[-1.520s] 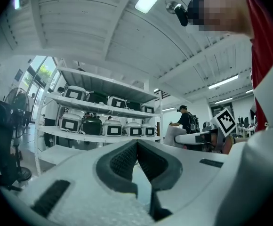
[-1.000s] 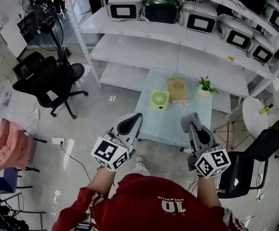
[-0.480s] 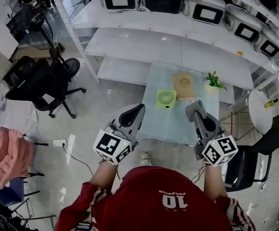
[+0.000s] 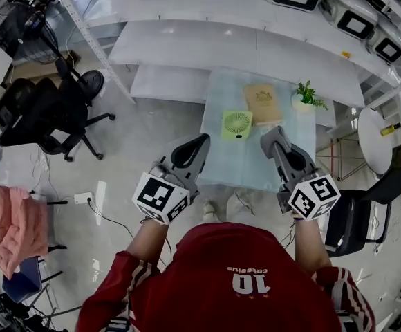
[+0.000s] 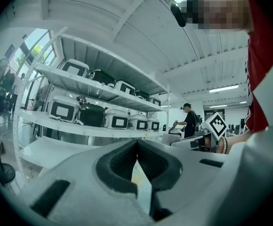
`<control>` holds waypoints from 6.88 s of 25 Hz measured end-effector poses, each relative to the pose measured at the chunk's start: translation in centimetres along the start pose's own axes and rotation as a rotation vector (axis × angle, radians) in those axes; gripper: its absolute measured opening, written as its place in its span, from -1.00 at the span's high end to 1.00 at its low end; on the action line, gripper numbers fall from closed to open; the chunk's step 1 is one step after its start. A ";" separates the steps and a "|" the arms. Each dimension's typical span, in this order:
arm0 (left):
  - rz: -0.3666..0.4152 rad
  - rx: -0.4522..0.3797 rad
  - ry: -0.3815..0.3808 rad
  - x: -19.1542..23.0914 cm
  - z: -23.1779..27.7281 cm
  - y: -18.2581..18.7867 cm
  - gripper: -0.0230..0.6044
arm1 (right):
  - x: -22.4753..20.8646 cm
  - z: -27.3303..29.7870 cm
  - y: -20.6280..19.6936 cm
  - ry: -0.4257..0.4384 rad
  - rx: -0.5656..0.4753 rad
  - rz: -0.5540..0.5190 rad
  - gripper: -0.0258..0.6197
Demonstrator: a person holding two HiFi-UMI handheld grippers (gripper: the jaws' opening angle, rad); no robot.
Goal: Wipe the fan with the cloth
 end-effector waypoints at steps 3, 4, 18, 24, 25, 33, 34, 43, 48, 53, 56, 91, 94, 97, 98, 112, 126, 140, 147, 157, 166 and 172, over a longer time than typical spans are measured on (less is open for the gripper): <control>-0.018 -0.007 -0.001 0.1 0.4 -1.0 0.93 | -0.7 1.2 -1.3 0.012 0.035 0.013 0.87; -0.024 -0.007 0.006 0.2 0.4 -1.4 0.93 | -1.0 1.6 -1.6 0.015 0.045 0.010 0.87; -0.016 0.059 0.056 0.8 3.0 -5.6 0.93 | -6.7 8.6 -7.8 0.096 0.213 0.088 0.86; -0.064 0.088 0.101 2.0 4.8 -8.4 0.93 | -9.7 10.9 -10.9 0.066 0.262 0.111 0.86; -0.068 0.098 0.111 2.2 5.1 -9.0 0.93 | -10.1 11.3 -11.5 0.066 0.275 0.120 0.86; -0.091 0.146 0.174 3.4 6.3 -11.1 0.93 | -11.5 14.5 -14.5 0.106 0.355 0.135 0.86; -0.086 0.151 0.181 3.5 6.4 -11.1 0.93 | -11.5 15.0 -14.6 0.112 0.361 0.136 0.86; -0.050 0.163 0.200 4.5 9.0 -12.5 0.93 | -12.7 19.4 -16.1 0.146 0.408 0.131 0.85; -0.104 0.198 0.253 4.9 10.4 -14.7 0.93 | -13.6 21.5 -17.6 0.164 0.440 0.153 0.85; -0.104 0.234 0.271 4.6 10.9 -15.7 0.93 | -13.7 23.5 -18.9 0.175 0.467 0.180 0.85; -0.103 0.242 0.271 4.7 11.4 -16.0 0.93 | -14.0 24.5 -19.4 0.163 0.475 0.184 0.85; -0.106 0.287 0.301 4.9 13.0 -16.9 0.93 | -17.3 25.3 -20.6 0.076 0.467 0.206 0.85; -0.106 0.289 0.286 4.6 13.6 -17.0 0.93 | -18.1 24.8 -20.6 0.059 0.464 0.211 0.85; -0.109 0.289 0.271 4.3 14.4 -17.1 0.93 | -19.0 24.1 -20.7 0.043 0.463 0.218 0.85; -0.111 0.289 0.266 4.2 14.7 -17.2 0.93 | -19.3 24.0 -20.7 0.037 0.461 0.219 0.85; -0.091 0.280 0.176 2.7 19.1 -17.0 0.93 | -23.5 21.5 -20.4 -0.037 0.444 0.241 0.85; -0.079 0.236 0.098 2.2 16.8 -15.7 0.93 | -23.4 16.6 -20.1 -0.179 0.401 0.220 0.85; -0.088 0.188 0.104 2.2 9.8 -14.0 0.93 | -14.7 13.9 -20.0 -0.215 0.344 0.207 0.85; -0.129 0.165 0.161 3.1 6.8 -14.6 0.93 | -11.5 14.2 -20.3 -0.198 0.354 0.185 0.85; -0.116 0.194 0.172 3.9 8.1 -15.5 0.93 | -11.3 17.4 -20.6 -0.134 0.400 0.183 0.85; -0.146 0.253 0.195 5.1 10.1 -17.8 0.93 | -12.4 21.3 -21.7 -0.076 0.449 0.213 0.85; -0.152 0.287 0.197 5.7 10.8 -19.1 0.93 | -12.8 23.2 -22.9 -0.050 0.477 0.210 0.85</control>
Point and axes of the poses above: the fingertips, and each gripper's own axes: z forward along the fingers, x to its left, y out of its top, the point moved 4 cm from there along -z, backward along the fingers, and after that the axes turned 9 degrees about z, right-handed, at the moved point
